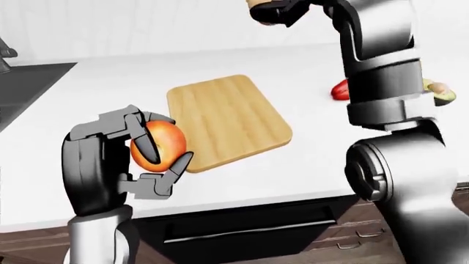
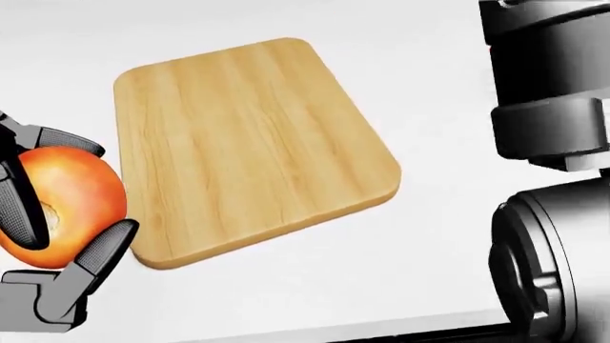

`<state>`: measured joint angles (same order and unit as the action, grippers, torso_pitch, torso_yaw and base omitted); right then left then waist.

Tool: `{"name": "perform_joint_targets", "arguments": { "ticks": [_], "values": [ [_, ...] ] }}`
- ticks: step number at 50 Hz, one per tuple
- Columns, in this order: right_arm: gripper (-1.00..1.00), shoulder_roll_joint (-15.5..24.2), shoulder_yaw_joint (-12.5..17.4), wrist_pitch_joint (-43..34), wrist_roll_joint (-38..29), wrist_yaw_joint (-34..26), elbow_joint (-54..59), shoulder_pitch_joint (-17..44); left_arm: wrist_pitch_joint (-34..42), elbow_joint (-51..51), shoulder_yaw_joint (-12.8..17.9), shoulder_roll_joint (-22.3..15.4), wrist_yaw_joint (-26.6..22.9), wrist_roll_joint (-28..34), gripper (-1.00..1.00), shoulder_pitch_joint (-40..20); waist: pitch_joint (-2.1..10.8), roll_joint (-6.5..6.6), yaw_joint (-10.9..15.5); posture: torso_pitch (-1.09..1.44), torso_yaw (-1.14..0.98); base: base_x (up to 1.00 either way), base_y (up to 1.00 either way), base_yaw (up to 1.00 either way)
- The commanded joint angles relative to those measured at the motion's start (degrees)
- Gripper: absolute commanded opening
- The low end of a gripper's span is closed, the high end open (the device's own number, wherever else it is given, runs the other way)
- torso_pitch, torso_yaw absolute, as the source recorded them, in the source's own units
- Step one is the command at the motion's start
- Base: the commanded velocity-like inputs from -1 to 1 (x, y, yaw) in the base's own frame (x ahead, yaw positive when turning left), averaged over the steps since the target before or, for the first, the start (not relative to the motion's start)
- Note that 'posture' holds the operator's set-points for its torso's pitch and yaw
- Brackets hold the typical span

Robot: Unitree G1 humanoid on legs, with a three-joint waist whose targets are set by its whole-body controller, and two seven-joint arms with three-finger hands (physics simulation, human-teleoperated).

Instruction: Place the avocado, onion, tomato and bell pepper on the cutting board.

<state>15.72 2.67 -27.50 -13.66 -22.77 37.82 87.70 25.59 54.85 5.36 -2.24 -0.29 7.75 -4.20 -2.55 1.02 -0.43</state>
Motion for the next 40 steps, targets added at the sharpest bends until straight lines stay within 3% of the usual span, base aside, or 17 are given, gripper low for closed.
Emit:
{"name": "perform_joint_targets", "arguments": {
  "ticks": [1, 4, 6, 8, 10, 25, 40],
  "values": [
    [-1.00, 0.95, 0.96, 9.84, -0.34, 1.67, 9.56, 6.28, -1.95, 1.95, 0.16, -0.16, 0.28, -0.01, -1.00, -0.52, 1.34, 0.22, -0.17, 0.00, 0.00, 0.00, 0.00, 0.00],
    [-1.00, 0.66, 1.32, 18.07, -0.96, 2.96, 28.05, 11.43, -2.44, 1.60, -0.05, -0.05, 0.38, 0.05, -1.00, -0.34, 1.43, 0.30, -0.24, 0.00, 0.00, 0.00, 0.00, 0.00],
    [-1.00, 0.09, 1.36, 21.67, -1.61, 2.59, 32.84, 10.78, -2.81, 0.94, 0.61, -0.07, 0.40, -0.30, -1.00, -0.46, 1.42, 0.24, -0.18, 0.00, 0.00, 0.00, 0.00, 0.00],
    [-1.00, -0.55, 1.67, 20.56, -2.87, 3.07, 36.00, 9.90, -2.43, 1.38, 0.25, -0.06, 0.51, -0.10, -1.00, -0.47, 1.45, 0.13, -0.06, 0.00, 0.00, 0.00, 0.00, 0.00],
    [-1.00, -0.90, 3.11, 19.54, -2.84, 3.36, 37.13, 9.86, -3.03, 0.97, -0.44, -0.02, 0.58, 0.29, -1.00, -0.11, 1.63, -0.01, 0.01, 0.00, 0.00, 0.00, 0.00, 0.00],
    [-1.00, -4.20, 6.26, 17.63, -5.31, 4.95, 38.67, 9.26, -3.57, 0.86, -0.78, 0.33, 0.52, -0.03, -1.00, 0.42, 1.47, -0.33, 0.71, 0.00, 0.00, 0.00, 0.00, 0.00],
    [-1.00, -10.45, 5.92, 19.69, -5.00, 4.84, 38.79, 9.29, -4.15, 0.24, -0.42, 0.37, 0.27, -0.71, -1.00, 0.61, 1.54, -0.10, 0.66, 0.00, 0.00, 0.00, 0.00, 0.00]
  ]
}}
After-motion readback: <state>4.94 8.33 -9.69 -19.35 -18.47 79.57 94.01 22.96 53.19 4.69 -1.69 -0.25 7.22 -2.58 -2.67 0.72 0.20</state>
